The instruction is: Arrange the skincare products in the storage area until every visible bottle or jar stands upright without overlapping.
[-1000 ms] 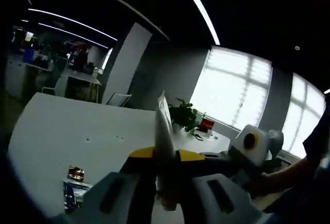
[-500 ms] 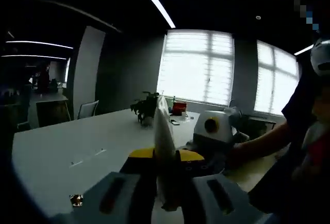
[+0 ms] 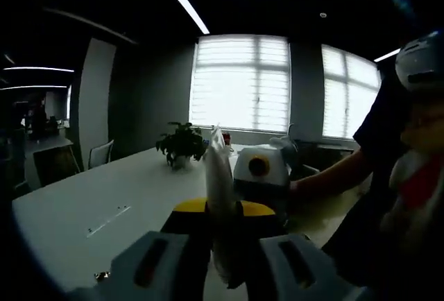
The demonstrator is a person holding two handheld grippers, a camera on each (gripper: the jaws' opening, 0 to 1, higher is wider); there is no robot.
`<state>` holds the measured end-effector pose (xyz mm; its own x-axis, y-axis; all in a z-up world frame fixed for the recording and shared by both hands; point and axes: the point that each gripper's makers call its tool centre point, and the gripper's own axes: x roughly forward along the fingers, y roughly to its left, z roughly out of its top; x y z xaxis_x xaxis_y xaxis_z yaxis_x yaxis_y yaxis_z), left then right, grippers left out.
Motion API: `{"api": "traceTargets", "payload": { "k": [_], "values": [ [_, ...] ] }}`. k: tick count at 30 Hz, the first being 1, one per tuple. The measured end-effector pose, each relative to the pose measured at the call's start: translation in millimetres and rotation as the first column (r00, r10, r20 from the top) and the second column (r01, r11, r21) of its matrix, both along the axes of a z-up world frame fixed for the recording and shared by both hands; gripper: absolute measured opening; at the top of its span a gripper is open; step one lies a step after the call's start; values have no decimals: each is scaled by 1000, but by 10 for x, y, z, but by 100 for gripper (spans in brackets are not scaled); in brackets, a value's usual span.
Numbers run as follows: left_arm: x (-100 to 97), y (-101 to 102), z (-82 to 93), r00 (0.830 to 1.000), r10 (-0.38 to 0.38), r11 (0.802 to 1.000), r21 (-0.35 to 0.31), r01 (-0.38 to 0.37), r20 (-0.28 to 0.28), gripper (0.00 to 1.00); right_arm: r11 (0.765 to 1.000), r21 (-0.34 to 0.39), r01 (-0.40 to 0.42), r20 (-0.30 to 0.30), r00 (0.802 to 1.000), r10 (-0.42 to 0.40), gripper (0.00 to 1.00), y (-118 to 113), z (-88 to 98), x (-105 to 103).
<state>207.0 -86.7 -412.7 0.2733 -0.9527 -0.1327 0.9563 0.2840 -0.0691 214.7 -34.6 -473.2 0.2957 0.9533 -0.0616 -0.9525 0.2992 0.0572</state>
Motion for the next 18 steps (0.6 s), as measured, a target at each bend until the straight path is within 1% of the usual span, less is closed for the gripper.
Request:
{"api": "traceTargets", "payload": {
  "k": [5,9,10,11,13,15,18],
  "values": [
    [1,12,-37,1000,9,1000,15,-9,-10,9,1000,5,3,-19,1000,-3,27,33,-23,-32],
    [19,-14,-76,1000,24,999,33,-24,-1,10,1000,-11,28,3,1000,-28,27,8,-58,3],
    [42,1,-86,1000,23,999,38,-23,4,10,999,-20,36,14,999,-36,27,9,-70,6],
    [60,18,-105,1000,16,999,51,-16,20,10,999,-23,40,12,999,-39,27,10,-76,5],
    [103,31,-118,1000,21,998,51,-22,14,10,999,-23,48,9,999,-47,27,8,-87,1],
    [108,23,-139,1000,24,998,62,-25,16,11,998,-31,56,9,998,-56,27,-5,-110,7],
    [98,-15,-180,999,34,996,84,-34,4,12,996,-52,67,11,998,-67,27,-26,-162,22]
  ]
}}
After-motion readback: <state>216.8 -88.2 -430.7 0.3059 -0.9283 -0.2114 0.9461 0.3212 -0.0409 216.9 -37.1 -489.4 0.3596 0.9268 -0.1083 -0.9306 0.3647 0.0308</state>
